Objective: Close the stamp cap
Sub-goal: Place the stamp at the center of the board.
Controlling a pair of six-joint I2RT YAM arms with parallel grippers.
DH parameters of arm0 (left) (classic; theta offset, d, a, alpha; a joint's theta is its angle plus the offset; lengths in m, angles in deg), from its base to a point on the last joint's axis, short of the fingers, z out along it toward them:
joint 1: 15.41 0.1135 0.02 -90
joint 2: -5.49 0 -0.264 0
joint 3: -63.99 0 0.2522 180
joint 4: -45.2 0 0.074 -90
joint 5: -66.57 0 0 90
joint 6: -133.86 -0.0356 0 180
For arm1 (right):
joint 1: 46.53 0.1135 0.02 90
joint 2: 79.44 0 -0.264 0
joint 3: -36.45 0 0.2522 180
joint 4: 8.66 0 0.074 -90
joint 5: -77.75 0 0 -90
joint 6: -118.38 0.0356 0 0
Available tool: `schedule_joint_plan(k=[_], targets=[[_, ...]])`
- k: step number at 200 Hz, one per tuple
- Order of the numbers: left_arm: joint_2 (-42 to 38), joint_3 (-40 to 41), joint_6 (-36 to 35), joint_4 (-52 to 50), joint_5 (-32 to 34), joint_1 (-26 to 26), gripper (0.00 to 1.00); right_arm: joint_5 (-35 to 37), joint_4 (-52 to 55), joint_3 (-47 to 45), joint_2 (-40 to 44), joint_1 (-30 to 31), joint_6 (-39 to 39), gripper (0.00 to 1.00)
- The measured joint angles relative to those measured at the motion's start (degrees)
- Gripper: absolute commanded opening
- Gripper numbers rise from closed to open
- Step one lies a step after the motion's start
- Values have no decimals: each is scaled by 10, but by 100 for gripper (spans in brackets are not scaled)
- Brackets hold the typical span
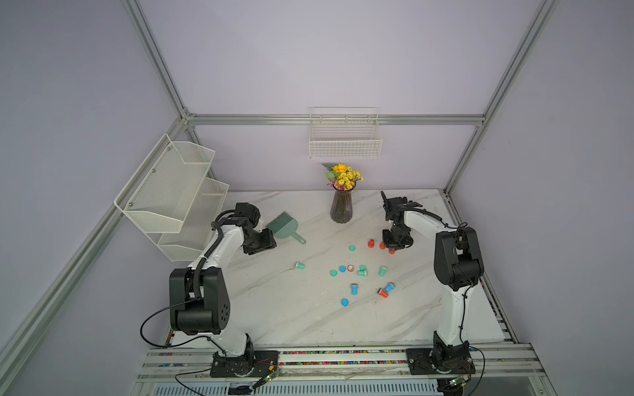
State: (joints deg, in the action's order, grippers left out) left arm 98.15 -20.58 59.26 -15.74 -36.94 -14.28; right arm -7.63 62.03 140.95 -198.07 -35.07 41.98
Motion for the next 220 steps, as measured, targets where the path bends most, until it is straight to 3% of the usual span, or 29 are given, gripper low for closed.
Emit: schedule_joint_plan(k=[34,51,108,167,220], targets=[[0,0,0,0,-1,0,59,0,-12,0,-1,-2,0,10],[0,0,0,0,-1,0,59,0,-16,0,-1,-2,0,20],[0,0,0,0,-2,0,59,1,-20,0,2,-2,0,38],[0,0,0,0,-2,0,59,7,-13,8,55,-2,4,39],[0,0,0,0,-2,0,59,7,5,-49,191,13,10,36]])
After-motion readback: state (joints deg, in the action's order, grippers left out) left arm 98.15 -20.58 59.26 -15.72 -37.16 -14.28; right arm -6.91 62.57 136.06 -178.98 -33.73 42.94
